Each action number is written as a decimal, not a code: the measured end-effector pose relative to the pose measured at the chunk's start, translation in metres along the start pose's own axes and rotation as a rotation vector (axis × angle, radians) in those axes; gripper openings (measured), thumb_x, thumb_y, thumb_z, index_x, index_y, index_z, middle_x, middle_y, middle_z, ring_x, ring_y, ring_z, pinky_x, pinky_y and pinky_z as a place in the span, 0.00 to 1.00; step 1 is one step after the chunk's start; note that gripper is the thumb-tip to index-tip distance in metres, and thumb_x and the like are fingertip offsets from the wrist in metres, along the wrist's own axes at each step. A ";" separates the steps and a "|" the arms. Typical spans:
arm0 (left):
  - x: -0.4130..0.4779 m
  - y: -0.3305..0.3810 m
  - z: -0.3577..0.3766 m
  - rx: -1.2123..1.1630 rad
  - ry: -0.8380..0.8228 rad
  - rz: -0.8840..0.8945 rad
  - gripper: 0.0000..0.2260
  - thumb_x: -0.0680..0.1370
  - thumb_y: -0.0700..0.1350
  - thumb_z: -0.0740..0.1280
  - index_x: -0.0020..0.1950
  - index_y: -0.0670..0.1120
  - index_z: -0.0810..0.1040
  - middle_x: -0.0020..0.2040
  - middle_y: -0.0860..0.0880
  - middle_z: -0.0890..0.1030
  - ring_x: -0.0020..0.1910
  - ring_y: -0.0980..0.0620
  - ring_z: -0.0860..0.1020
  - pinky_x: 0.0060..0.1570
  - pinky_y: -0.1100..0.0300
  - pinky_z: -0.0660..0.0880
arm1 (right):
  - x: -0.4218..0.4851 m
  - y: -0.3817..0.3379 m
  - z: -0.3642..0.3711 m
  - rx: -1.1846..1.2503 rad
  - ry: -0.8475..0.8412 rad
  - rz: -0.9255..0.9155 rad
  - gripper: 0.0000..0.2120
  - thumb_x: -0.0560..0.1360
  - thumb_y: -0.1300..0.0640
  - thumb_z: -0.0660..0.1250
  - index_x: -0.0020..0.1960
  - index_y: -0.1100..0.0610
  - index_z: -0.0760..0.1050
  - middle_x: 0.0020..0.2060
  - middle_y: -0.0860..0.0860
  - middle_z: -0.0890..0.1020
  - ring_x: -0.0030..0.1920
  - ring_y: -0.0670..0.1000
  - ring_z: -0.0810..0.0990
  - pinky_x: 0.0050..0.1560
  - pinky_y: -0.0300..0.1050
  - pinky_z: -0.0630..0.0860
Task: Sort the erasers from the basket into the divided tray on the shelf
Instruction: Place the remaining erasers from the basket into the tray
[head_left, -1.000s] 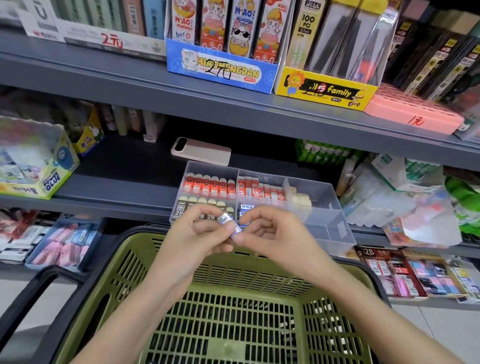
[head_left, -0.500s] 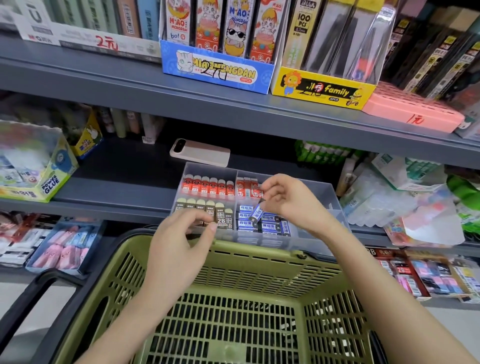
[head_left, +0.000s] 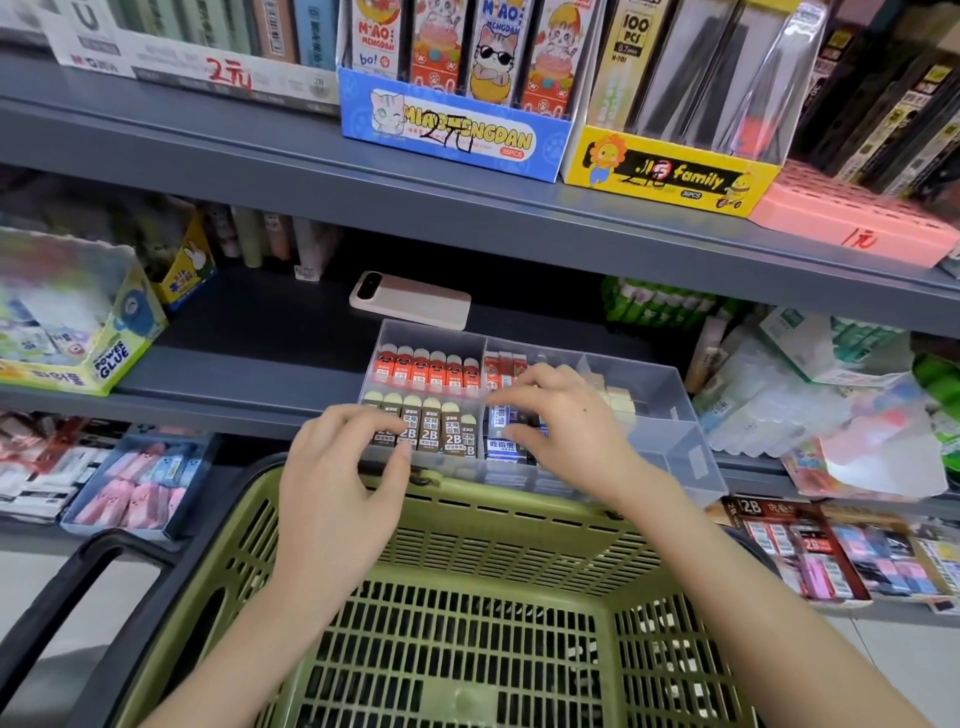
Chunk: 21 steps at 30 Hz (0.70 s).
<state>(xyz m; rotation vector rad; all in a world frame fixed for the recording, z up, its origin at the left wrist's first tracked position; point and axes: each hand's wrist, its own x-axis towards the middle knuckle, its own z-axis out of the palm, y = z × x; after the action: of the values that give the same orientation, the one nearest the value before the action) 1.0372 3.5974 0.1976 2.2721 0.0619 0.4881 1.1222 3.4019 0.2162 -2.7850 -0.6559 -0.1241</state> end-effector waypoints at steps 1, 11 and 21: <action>0.000 0.000 0.000 0.002 -0.001 -0.003 0.07 0.74 0.40 0.69 0.51 0.47 0.80 0.51 0.53 0.78 0.53 0.53 0.73 0.53 0.59 0.64 | 0.001 -0.001 -0.001 0.010 0.008 0.021 0.16 0.73 0.50 0.69 0.60 0.46 0.76 0.50 0.47 0.78 0.51 0.49 0.73 0.59 0.49 0.68; 0.000 -0.004 0.002 0.051 0.009 0.005 0.09 0.73 0.40 0.70 0.52 0.46 0.80 0.52 0.51 0.78 0.53 0.54 0.71 0.54 0.60 0.63 | 0.002 -0.013 0.013 0.355 0.075 0.375 0.10 0.68 0.63 0.69 0.47 0.54 0.73 0.30 0.42 0.73 0.33 0.41 0.71 0.42 0.42 0.73; -0.001 -0.016 0.007 0.194 -0.072 0.049 0.15 0.72 0.41 0.72 0.59 0.44 0.79 0.59 0.45 0.77 0.61 0.44 0.73 0.59 0.52 0.66 | 0.002 0.007 0.008 -0.029 -0.023 0.051 0.15 0.76 0.62 0.64 0.61 0.53 0.78 0.47 0.52 0.76 0.52 0.54 0.73 0.63 0.50 0.65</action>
<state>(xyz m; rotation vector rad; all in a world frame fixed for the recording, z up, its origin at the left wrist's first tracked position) 1.0406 3.6032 0.1819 2.4847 0.0185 0.4415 1.1270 3.3989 0.2066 -2.8322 -0.5923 -0.0924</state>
